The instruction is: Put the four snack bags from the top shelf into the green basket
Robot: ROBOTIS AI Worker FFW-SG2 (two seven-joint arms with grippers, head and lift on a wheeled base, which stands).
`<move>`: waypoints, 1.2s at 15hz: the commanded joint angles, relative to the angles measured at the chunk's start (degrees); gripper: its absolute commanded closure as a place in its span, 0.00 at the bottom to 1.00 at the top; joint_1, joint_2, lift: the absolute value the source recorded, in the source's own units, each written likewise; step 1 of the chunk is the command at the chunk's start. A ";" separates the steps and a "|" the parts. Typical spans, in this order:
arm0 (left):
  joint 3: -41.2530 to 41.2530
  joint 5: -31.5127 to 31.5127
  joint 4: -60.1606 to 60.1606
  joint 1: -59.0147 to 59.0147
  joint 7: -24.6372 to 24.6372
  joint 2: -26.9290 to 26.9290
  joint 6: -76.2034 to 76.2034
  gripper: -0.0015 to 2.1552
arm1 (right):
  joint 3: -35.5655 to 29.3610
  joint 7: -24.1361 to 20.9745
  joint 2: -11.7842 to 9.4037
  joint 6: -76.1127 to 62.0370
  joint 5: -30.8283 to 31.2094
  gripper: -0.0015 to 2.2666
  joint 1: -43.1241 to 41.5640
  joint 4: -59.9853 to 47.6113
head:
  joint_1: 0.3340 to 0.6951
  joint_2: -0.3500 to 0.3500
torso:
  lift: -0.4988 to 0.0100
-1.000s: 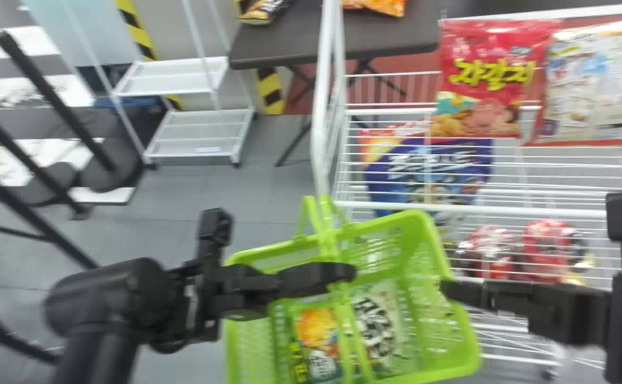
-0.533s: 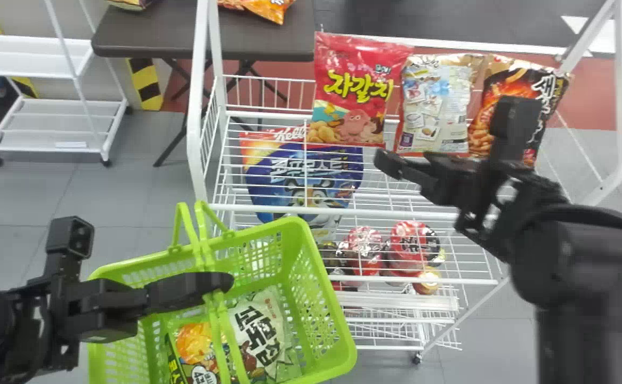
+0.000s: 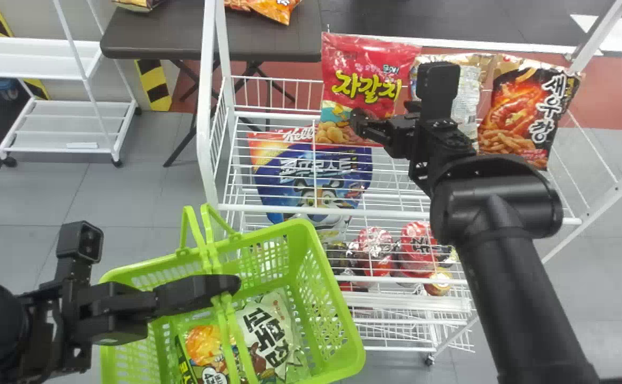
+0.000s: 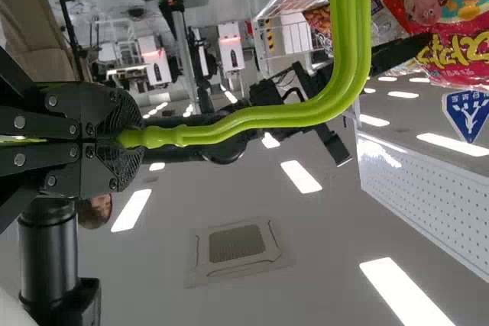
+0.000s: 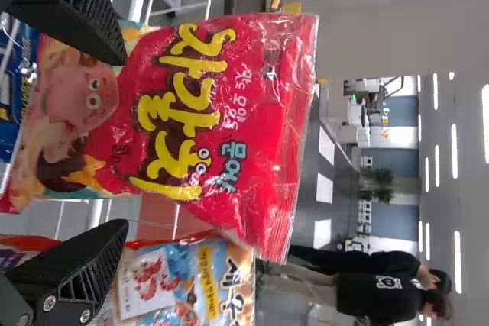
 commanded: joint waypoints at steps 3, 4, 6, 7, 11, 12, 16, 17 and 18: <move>-0.25 0.00 0.27 0.29 -0.66 0.00 -0.53 1.00 | 1.23 1.49 0.05 -2.53 -0.08 0.40 -5.00 9.47 | 1.00 0.44 | 0.98; -0.17 0.00 0.36 0.47 -0.66 0.09 -0.88 1.00 | 1.23 2.28 0.05 -2.53 -0.08 0.70 -5.09 9.47 | 1.00 0.44 | 0.98; -0.17 0.00 0.45 0.73 -0.66 0.09 -1.05 1.00 | 1.14 2.81 0.05 -1.30 0.18 1.00 -5.09 9.38 | 1.00 0.45 | 0.98; -0.17 0.00 0.45 0.82 -0.66 0.09 -1.05 1.00 | 1.14 3.16 0.05 -1.65 0.10 1.00 -4.48 9.11 | 1.00 0.46 | 0.98; 0.19 0.35 0.45 1.44 -0.66 0.70 -1.05 1.00 | 0.70 6.67 0.05 -2.35 -0.87 1.00 0.89 0.41 | 1.00 0.47 | 0.98; 0.54 0.62 0.45 1.61 -0.66 0.88 -1.05 1.00 | 0.52 6.76 0.05 -0.77 -1.05 1.00 3.08 -4.16 | 1.00 0.48 | 0.98; 0.89 1.49 0.45 1.88 -0.66 1.40 -1.40 1.00 | -0.27 8.17 0.05 11.01 -1.13 1.00 12.05 -24.72 | 1.00 0.50 | 0.98; 0.89 1.49 0.45 1.96 -0.66 1.58 -1.58 1.00 | -0.97 8.34 0.05 13.64 -1.13 1.00 15.04 -30.52 | 1.00 0.50 | 0.98; 0.89 1.67 0.45 1.96 -0.66 1.67 -1.76 1.00 | -2.20 9.05 0.05 16.81 -1.22 1.00 18.11 -36.68 | 1.00 0.50 | 0.98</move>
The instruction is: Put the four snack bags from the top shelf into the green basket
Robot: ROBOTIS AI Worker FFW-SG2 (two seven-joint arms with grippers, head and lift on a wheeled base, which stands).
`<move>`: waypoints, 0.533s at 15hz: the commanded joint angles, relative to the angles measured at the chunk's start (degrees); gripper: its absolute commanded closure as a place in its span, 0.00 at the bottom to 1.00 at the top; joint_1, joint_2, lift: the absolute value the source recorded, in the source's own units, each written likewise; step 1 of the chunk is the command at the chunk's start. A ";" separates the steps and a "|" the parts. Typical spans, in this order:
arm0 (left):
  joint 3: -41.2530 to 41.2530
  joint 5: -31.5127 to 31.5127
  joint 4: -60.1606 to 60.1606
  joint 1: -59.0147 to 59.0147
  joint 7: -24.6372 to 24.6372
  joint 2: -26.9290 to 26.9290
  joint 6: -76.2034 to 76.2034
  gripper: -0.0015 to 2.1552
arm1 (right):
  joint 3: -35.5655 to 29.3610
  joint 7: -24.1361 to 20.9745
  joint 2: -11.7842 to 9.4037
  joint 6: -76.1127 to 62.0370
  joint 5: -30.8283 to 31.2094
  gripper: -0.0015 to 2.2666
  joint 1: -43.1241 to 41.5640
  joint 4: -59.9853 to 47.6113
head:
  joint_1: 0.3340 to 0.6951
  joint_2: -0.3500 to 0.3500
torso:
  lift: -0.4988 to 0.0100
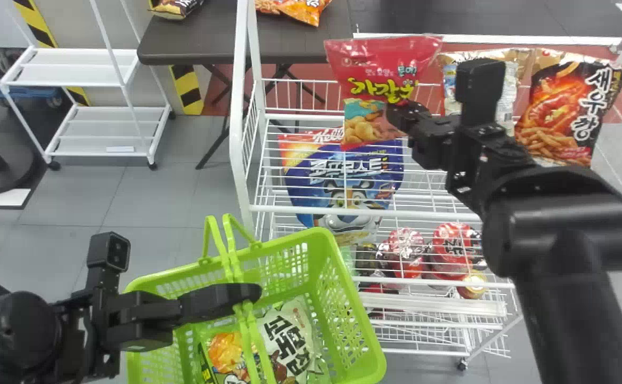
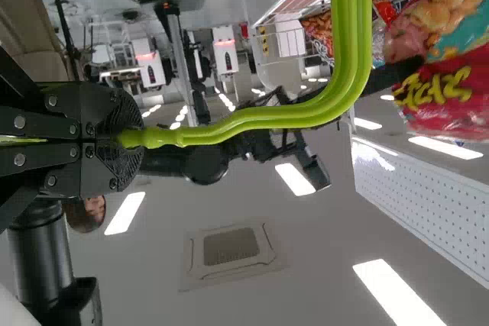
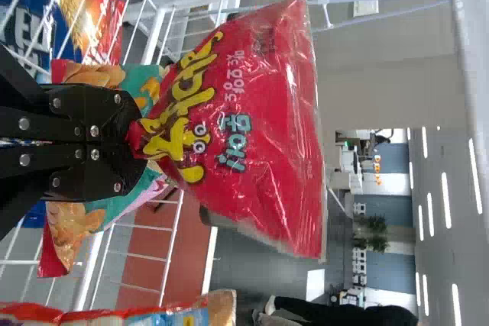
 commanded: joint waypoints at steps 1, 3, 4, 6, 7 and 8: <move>0.01 0.15 0.00 0.03 -0.66 0.21 -0.17 1.00 | -2.35 0.55 0.05 7.41 -0.17 1.00 7.17 -13.55 | 1.00 0.49 | 0.98; 0.01 0.15 0.00 -0.15 -0.66 0.21 -0.17 1.00 | -4.02 1.34 0.05 18.48 -3.94 1.00 13.67 -25.59 | 1.00 0.47 | 0.98; -0.08 0.15 0.00 -0.32 -0.66 0.21 -0.34 1.00 | -4.02 2.05 0.00 26.04 -5.61 1.00 16.92 -30.95 | 1.00 0.46 | 0.98; -0.34 0.15 0.00 -0.59 -0.66 0.21 -0.17 1.00 | -3.41 2.14 -0.44 34.65 -7.90 1.00 22.37 -38.60 | 1.00 0.46 | 0.98; -0.43 0.15 0.00 -0.67 -0.66 0.21 -0.34 1.00 | -2.62 2.14 -0.44 39.58 -9.13 1.00 24.39 -40.71 | 1.00 0.47 | 0.98; -0.52 0.06 0.00 -0.76 -0.66 0.21 -0.34 1.00 | -2.00 2.14 -0.53 42.92 -10.19 1.00 25.36 -41.76 | 1.00 0.48 | 0.98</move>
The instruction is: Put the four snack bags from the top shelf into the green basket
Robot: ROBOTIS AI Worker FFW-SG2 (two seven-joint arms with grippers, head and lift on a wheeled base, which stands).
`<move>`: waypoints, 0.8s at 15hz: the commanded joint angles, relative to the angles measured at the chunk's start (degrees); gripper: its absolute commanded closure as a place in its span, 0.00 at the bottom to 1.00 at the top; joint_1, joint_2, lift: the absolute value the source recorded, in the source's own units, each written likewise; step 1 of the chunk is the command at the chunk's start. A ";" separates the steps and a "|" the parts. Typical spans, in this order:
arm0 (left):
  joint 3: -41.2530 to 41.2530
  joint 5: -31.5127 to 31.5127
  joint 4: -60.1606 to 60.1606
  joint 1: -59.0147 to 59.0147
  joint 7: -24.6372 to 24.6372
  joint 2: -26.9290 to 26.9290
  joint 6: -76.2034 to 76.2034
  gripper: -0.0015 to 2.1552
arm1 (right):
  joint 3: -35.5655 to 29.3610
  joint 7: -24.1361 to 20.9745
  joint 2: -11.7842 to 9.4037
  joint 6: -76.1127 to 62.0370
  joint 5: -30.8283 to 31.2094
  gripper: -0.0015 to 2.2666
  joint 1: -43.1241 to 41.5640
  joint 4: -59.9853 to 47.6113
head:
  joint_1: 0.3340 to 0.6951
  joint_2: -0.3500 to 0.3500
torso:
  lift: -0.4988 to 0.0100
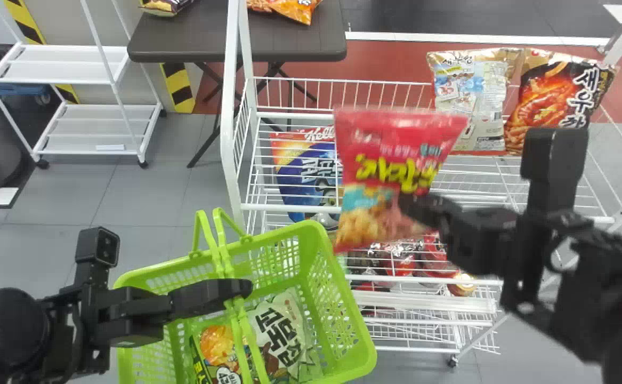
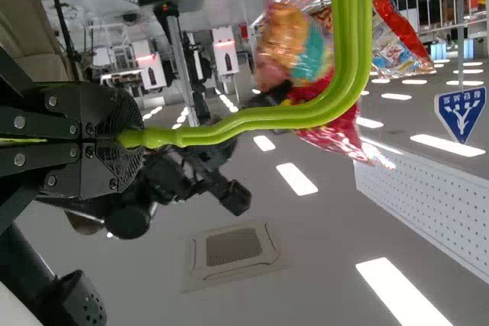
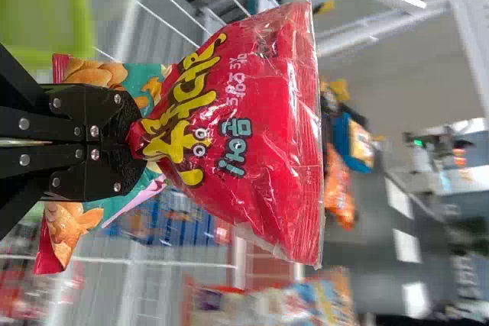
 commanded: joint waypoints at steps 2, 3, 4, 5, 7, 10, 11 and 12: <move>-0.14 -0.18 0.17 -0.34 -0.66 0.00 0.03 1.00 | 2.99 -0.26 -0.36 12.14 -4.29 1.00 2.57 -3.52 | 1.00 0.52 | 0.98; -0.14 -0.18 0.17 -0.34 -0.66 -0.09 0.03 1.00 | 3.17 -0.88 -0.36 14.24 -6.58 1.00 2.49 -3.52 | 1.00 0.58 | 0.98; -0.14 -0.18 0.17 -0.34 -0.66 -0.09 0.03 1.00 | 4.22 -1.32 -0.36 14.60 -7.90 1.00 2.49 -2.99 | 1.00 0.61 | 0.98; -0.14 -0.18 0.26 -0.34 -0.66 -0.18 0.03 1.00 | 6.07 -1.76 -0.28 14.24 -7.90 1.00 2.40 -1.41 | 1.00 0.63 | 0.98; -0.32 -0.18 0.17 -0.42 -0.66 -0.35 -0.15 1.00 | 10.55 -1.76 -0.19 11.26 -8.42 1.00 1.17 5.10 | 1.00 0.69 | 0.98; -0.50 -0.35 0.26 -0.42 -0.66 -0.70 -0.15 1.00 | 17.67 -4.22 -0.01 2.82 -8.16 1.00 -1.38 15.64 | 1.00 0.83 | 0.98; -0.50 -0.35 0.26 -0.42 -0.66 -0.70 0.03 1.00 | 20.04 -5.10 0.07 0.36 -8.25 1.00 -2.79 19.51 | 1.00 0.86 | 0.98; -0.50 -0.35 0.26 -0.42 -0.66 -0.70 0.03 1.00 | 21.80 -5.71 0.16 -1.75 -8.42 1.00 -3.84 22.50 | 1.00 0.89 | 0.98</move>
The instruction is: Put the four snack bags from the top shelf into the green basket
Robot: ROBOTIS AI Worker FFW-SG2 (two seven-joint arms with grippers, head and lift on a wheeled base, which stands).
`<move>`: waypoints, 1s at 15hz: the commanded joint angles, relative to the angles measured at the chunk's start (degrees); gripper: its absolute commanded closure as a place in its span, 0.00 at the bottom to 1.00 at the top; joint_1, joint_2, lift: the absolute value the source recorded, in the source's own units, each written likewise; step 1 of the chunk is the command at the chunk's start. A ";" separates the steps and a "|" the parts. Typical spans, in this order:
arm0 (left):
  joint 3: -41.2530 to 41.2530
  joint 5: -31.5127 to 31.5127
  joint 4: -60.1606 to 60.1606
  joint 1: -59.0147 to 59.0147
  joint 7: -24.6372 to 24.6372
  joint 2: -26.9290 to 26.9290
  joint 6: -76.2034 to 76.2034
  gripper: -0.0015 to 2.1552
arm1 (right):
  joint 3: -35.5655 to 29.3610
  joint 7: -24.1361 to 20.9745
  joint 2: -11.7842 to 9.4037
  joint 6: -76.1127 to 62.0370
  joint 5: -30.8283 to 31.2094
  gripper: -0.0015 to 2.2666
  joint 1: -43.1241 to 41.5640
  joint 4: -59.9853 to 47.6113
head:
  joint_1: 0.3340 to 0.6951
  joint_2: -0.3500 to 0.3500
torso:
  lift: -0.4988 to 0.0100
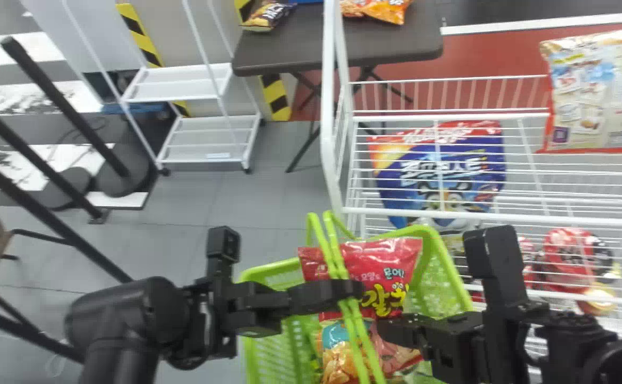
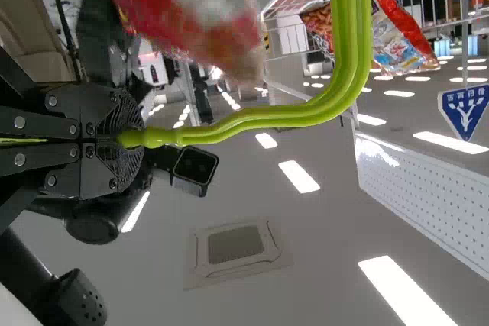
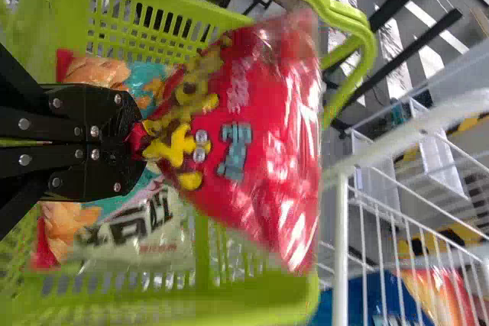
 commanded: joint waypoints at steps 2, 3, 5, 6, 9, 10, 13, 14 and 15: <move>0.00 -0.01 0.00 0.01 -0.65 -0.10 0.13 1.00 | 6.28 -0.95 0.42 -4.92 -0.26 0.98 -4.14 9.92 | 1.00 0.98 | 0.98; 0.00 -0.01 0.00 0.01 -0.65 -0.10 0.13 1.00 | 6.98 -0.95 0.42 -4.04 -0.26 0.78 -5.02 10.71 | 1.00 1.00 | 0.98; 0.09 0.08 0.00 0.01 -0.65 -0.01 -0.05 1.00 | 5.93 -0.77 0.42 4.04 -0.17 0.00 -5.81 10.36 | 1.00 1.00 | 0.98; 0.09 0.08 0.09 0.01 -0.65 -0.01 0.13 1.00 | 4.43 -0.33 0.37 6.50 -0.52 0.00 -5.55 8.60 | 1.00 1.00 | 0.98; 0.00 0.17 0.09 0.01 -0.65 -0.01 0.13 1.00 | -6.55 3.97 0.02 14.24 -4.83 0.01 -2.91 -2.04 | 1.00 1.00 | 0.98; 0.00 0.17 0.09 0.01 -0.65 0.17 0.13 1.00 | -11.39 5.29 -0.07 16.64 -4.65 0.01 -1.85 -6.61 | 1.00 0.98 | 0.98; 0.00 0.52 -0.18 0.01 -0.65 0.61 0.13 1.00 | -23.95 5.29 -0.77 16.64 -1.49 0.02 -2.64 -12.76 | 1.00 0.81 | 0.98; 0.00 0.52 -0.18 0.01 -0.65 0.61 0.13 1.00 | -27.38 5.21 -0.77 16.64 -1.05 0.02 -4.67 -12.67 | 1.00 0.73 | 0.98; 0.00 0.61 -0.27 0.01 -0.65 0.61 0.31 1.00 | -29.84 5.12 -0.77 15.29 1.24 0.02 -6.95 -11.18 | 1.00 0.64 | 0.98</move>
